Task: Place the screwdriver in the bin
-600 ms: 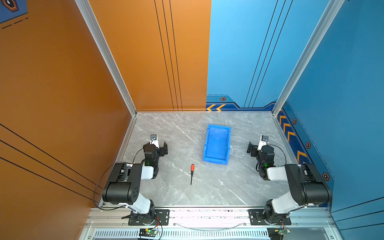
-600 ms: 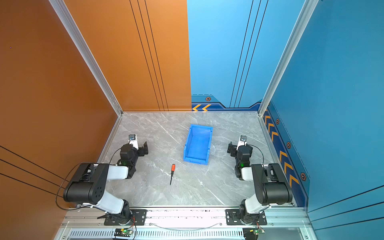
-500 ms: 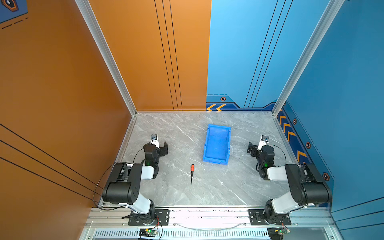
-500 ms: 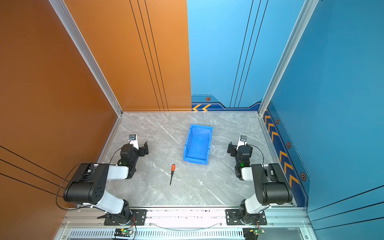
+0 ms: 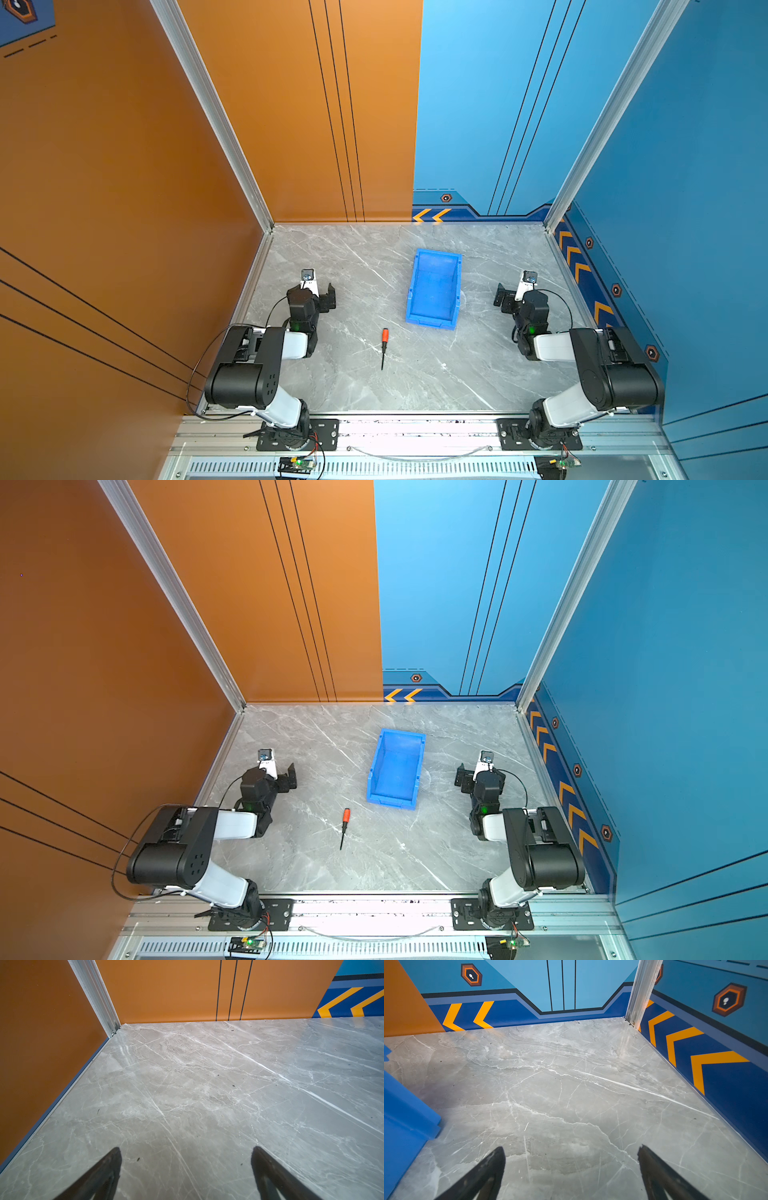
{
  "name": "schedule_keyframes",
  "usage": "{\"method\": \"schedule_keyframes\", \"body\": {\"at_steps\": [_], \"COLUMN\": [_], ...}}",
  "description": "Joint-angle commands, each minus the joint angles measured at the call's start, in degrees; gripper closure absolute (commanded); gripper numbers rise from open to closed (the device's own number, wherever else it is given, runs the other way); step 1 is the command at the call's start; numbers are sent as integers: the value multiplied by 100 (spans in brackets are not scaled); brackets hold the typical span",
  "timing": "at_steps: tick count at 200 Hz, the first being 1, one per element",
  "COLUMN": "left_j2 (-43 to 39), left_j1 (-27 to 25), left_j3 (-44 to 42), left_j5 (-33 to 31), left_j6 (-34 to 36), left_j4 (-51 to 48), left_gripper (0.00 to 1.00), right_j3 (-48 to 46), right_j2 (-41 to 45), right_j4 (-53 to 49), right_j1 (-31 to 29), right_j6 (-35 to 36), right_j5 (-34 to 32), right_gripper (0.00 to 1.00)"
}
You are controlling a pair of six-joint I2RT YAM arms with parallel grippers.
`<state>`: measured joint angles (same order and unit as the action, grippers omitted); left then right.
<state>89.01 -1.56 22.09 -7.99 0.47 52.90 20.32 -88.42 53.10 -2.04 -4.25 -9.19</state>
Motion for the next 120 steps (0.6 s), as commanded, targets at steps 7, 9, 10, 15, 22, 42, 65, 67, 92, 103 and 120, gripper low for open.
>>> {"method": "schedule_keyframes", "body": {"at_steps": [7, 9, 10, 15, 22, 42, 65, 67, 92, 103, 120], "left_j2": [50, 49, 48, 50, 46, 47, 28, 24, -266, -529, -1002], "left_j1": [-39, -38, -37, -37, -36, -24, -44, -50, -46, -71, -85], "left_j3": [-13, -12, -12, -14, -14, -7, 3, 3, 96, 195, 401], "left_j5": [26, 25, 25, 25, 28, 34, -73, -89, -204, -262, -281], "left_j6": [42, 48, 49, 45, 49, 49, 47, 49, -3, -10, -155], "left_j4": [-47, -42, -43, -45, -51, -52, -68, -74, -468, -884, -1791], "left_gripper": [2, 2, 2, 2, 2, 2, 2, 2, 2, 2, 2], "right_j3": [104, 104, 104, 102, 105, 104, 104, 109, 278, 313, 388], "right_j2": [-26, -26, -26, -26, -26, -24, -26, -24, 307, 517, 931], "right_j4": [-76, -79, -80, -81, -80, -86, -77, -80, -654, -908, -1394], "right_j1": [-15, -15, -15, -15, -15, -11, -24, -29, -152, -229, -350], "right_j6": [63, 60, 62, 65, 63, 63, 60, 68, 223, 289, 412], "right_j5": [-41, -39, -39, -44, -46, -43, -62, -71, -66, -146, -135], "right_gripper": [0, 0, 0, 0, 0, 0, 0, 0, 0, 0, 0]}}
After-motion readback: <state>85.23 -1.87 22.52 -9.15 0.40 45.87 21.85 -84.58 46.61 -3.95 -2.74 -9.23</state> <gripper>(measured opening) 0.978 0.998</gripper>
